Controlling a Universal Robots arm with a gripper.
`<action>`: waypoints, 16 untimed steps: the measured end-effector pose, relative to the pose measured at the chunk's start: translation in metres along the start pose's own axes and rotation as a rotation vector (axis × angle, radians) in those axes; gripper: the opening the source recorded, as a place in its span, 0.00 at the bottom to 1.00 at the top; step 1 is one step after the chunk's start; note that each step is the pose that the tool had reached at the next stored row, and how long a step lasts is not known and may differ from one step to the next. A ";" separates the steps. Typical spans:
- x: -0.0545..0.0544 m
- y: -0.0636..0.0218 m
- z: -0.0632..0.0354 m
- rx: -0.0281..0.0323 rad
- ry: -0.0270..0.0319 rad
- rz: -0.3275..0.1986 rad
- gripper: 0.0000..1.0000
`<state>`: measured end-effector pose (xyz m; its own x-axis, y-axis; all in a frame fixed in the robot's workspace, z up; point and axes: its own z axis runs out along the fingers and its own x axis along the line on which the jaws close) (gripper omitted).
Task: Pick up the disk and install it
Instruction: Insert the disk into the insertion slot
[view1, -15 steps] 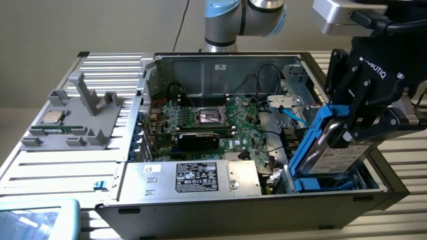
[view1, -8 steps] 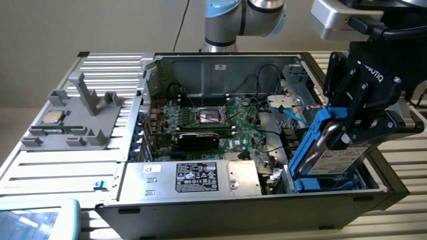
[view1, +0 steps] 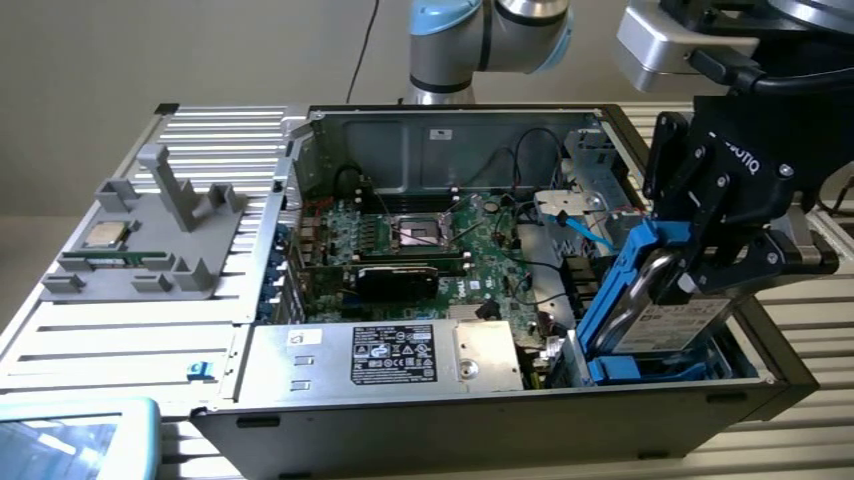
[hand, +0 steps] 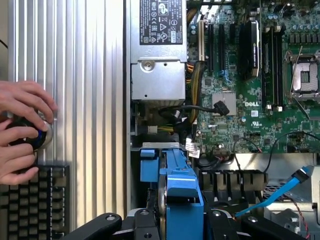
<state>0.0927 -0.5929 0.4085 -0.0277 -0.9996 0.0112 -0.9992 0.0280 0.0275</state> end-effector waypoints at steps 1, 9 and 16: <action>0.000 0.0000 0.0008 -0.0001 -0.0001 0.000 0.37; 0.000 -0.0002 0.0070 -0.0017 0.0000 0.000 0.37; 0.000 -0.0002 0.0078 -0.0020 0.0000 0.000 0.37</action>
<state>0.0927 -0.5929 0.4007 -0.0277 -0.9996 0.0112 -0.9992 0.0280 0.0295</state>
